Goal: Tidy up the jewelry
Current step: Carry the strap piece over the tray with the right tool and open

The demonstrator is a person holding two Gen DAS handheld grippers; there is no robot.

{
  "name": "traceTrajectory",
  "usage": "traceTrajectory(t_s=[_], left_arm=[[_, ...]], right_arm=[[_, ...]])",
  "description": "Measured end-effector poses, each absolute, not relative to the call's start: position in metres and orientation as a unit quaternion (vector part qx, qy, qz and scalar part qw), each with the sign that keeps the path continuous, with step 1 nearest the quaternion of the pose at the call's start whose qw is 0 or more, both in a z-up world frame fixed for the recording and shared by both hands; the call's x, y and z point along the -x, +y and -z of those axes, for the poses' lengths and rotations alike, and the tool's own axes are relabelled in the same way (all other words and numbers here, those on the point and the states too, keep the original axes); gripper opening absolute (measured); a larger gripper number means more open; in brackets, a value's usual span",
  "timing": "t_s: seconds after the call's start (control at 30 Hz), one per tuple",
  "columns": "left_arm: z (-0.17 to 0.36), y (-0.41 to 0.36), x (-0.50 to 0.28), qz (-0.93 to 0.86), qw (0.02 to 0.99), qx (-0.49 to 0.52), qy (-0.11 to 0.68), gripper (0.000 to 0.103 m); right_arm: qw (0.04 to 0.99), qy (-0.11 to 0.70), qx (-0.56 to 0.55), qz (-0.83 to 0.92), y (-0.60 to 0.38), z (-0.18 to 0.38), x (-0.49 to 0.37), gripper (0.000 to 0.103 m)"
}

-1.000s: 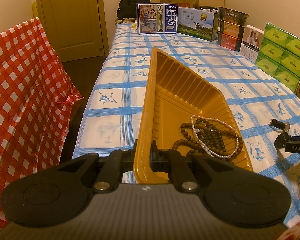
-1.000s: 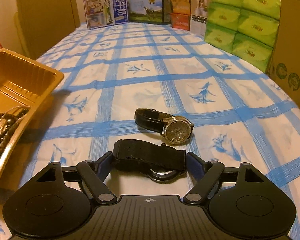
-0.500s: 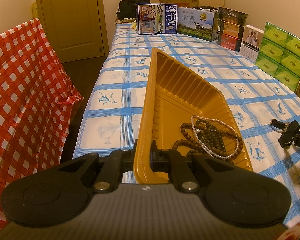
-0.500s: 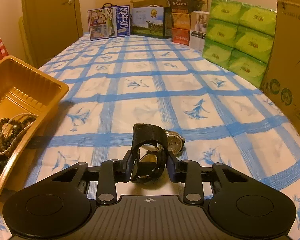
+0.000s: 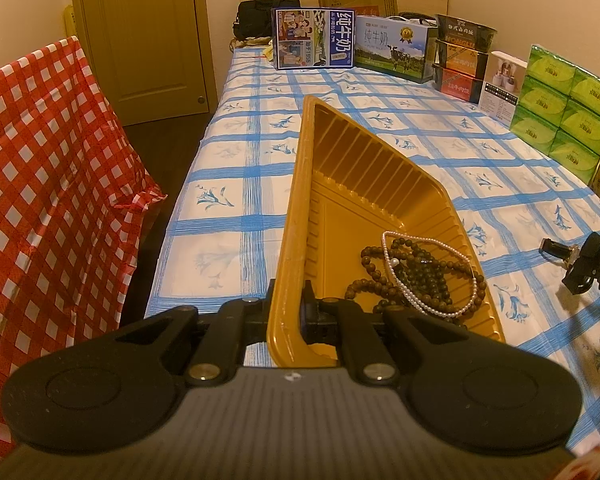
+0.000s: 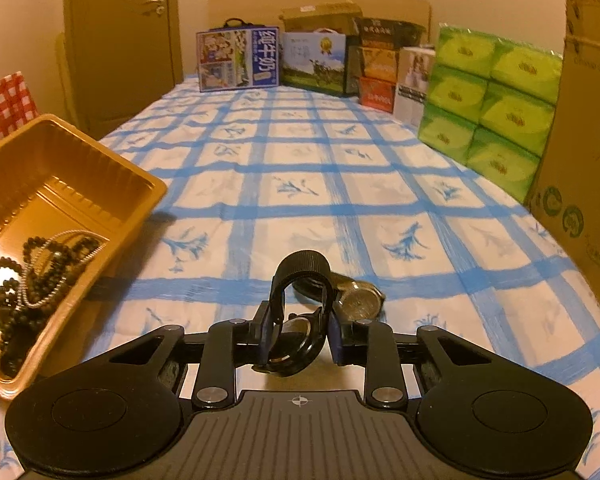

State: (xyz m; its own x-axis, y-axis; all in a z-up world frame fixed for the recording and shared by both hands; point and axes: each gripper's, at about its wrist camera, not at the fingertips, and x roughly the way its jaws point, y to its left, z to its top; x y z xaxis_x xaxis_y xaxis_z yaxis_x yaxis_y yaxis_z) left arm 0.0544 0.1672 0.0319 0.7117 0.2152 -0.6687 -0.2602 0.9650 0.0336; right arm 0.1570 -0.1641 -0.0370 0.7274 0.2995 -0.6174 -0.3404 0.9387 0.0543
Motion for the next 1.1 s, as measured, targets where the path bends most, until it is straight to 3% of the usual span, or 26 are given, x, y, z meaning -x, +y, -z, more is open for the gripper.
traceTrajectory(t_s=[1.1], left_arm=[[-0.031, 0.166, -0.054, -0.128, 0.925, 0.030, 0.357, 0.007]], right_arm=[[0.877, 0.313, 0.026, -0.362, -0.052, -0.026, -0.148, 0.028]])
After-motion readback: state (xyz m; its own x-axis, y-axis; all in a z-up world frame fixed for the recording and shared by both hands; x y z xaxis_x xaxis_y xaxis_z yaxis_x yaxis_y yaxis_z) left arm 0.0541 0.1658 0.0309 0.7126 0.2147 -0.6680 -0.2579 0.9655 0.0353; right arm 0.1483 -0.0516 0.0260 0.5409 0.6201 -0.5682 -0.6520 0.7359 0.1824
